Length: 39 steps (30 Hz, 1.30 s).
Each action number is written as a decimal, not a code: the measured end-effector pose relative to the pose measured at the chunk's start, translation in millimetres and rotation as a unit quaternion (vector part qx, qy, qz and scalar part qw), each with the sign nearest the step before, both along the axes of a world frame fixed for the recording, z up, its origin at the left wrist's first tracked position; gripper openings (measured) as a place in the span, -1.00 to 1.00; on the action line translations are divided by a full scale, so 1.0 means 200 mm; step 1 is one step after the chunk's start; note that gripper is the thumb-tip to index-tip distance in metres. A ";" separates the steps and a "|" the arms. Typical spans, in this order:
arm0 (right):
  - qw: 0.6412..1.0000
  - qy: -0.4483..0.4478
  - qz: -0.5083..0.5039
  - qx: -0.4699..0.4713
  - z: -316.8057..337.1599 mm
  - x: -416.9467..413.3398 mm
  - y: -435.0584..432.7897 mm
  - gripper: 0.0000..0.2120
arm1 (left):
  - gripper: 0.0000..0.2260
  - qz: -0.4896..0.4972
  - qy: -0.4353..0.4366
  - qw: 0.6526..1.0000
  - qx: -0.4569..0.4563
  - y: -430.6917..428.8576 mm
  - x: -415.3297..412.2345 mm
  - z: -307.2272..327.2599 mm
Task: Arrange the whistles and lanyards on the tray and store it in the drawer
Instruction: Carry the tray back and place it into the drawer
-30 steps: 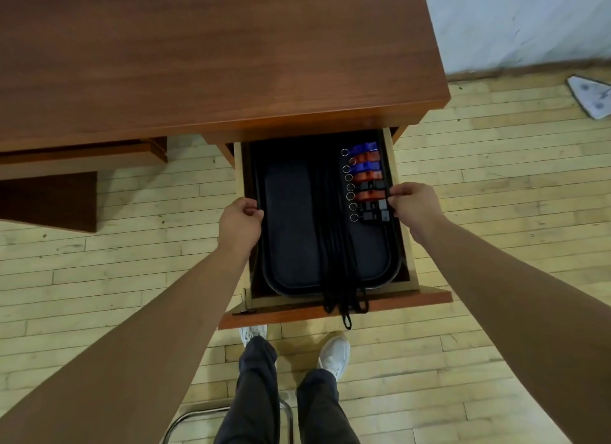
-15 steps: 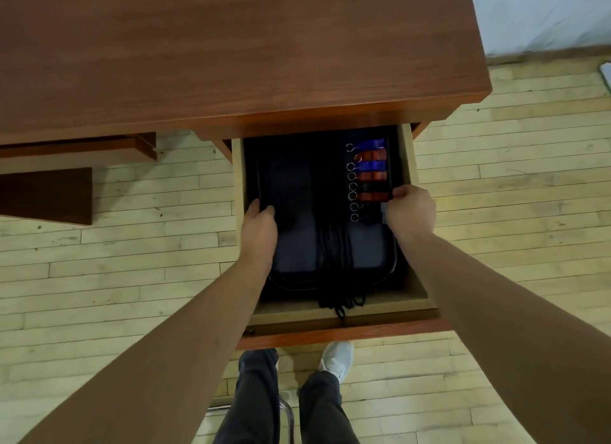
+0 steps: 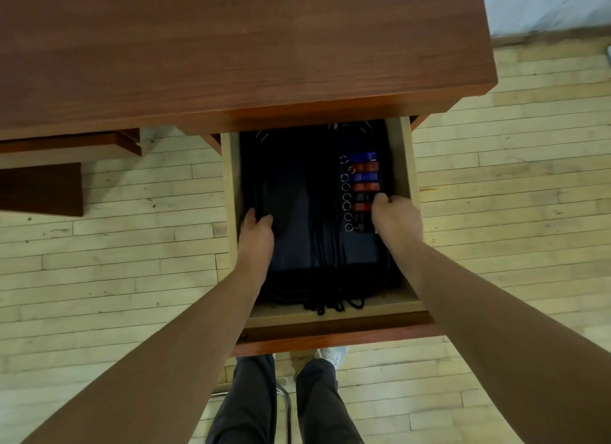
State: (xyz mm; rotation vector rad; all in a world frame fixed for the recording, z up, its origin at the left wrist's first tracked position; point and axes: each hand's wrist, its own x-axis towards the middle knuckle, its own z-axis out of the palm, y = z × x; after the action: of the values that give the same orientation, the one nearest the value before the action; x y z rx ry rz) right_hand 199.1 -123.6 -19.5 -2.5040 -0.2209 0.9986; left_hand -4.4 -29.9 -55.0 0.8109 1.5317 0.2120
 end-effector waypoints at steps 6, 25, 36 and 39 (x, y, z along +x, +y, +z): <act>0.999 0.039 0.004 -0.020 -0.08 0.01 0.04 -0.51 | -0.34 -0.039 0.020 0.999 -0.001 0.01 0.02 -0.06; 0.964 0.192 -0.148 0.109 0.20 -0.21 -0.26 -0.62 | -0.62 -0.145 0.090 0.984 0.056 -0.22 -0.10 0.30; 0.864 0.331 -0.335 0.178 0.54 -0.47 -0.76 -0.54 | -0.77 0.140 0.004 0.982 -0.124 -0.68 -0.35 0.68; 0.861 0.354 -0.335 0.144 0.52 -0.50 -0.85 -0.40 | -0.72 0.197 -0.045 0.960 -0.195 -0.75 -0.43 0.70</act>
State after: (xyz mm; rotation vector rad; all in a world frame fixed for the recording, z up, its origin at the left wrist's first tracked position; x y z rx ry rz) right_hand 98.7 -294.2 84.5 -1.5868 0.6359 1.3428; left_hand -90.8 -180.8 86.0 0.1779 1.5709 0.2256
